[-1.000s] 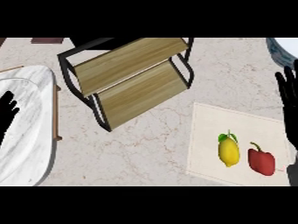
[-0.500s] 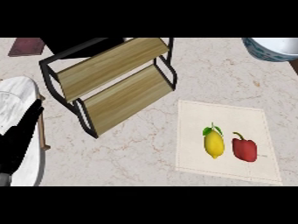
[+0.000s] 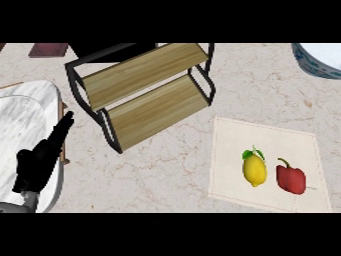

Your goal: Pick the bell pepper from the placemat and place it in the tiered shelf

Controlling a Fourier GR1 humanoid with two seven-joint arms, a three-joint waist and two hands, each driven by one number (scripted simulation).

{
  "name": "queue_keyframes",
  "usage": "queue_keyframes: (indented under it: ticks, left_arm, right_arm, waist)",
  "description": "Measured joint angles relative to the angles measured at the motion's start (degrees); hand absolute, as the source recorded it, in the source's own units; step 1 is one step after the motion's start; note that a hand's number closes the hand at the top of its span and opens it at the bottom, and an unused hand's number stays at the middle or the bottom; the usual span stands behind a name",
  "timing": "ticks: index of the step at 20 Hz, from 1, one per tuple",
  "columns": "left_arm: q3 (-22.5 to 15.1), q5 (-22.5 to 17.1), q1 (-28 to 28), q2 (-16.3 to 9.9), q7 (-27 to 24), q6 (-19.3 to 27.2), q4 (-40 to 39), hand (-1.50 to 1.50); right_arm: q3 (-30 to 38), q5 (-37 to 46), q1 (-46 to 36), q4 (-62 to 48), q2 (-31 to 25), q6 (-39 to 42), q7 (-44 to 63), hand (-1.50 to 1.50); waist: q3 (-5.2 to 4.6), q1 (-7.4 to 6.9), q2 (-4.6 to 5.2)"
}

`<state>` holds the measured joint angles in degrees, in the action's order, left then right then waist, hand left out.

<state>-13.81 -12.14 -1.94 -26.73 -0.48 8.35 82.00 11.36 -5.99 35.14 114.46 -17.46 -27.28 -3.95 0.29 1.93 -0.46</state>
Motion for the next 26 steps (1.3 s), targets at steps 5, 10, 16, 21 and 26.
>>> queue_keyframes:
  ticks: [5, 10, 16, 21, 26]
  left_arm:
    - [-1.1, 1.9, -1.1, 1.2, -0.3, 0.5, -0.2, 0.0]
    - [-1.4, 2.5, -2.3, 1.6, 0.2, 0.2, 0.4, 0.0]
    - [-2.1, 3.2, -4.1, 2.2, 0.7, -0.7, 0.2, 0.0]
    - [-2.9, 3.7, -5.3, 3.4, 1.5, -1.3, -0.8, 0.0]
    - [-3.1, 4.6, -5.7, 4.6, 1.6, -0.9, -1.7, 0.0]
  right_arm:
    - [-5.4, 7.6, 5.8, 7.6, -5.2, 1.4, 12.7, -1.5]
    - [-4.5, 19.8, 11.8, 9.7, -13.2, 2.3, 25.8, -1.5]
    - [-4.3, 31.7, 11.3, 13.5, -19.1, 6.3, 46.6, -1.5]
    - [-10.5, 37.7, 2.2, 15.9, -20.7, 12.8, 61.7, -1.5]
    - [-16.6, 40.9, -7.5, 13.6, -18.9, 17.7, 68.7, -1.5]
  waist:
    - [-0.12, -1.5, 0.5]
    - [-0.45, -2.79, 1.47]
    - [-0.49, -5.06, 1.96]
    - [-0.33, -6.09, 1.7]
    - [-0.22, -6.3, 1.4]
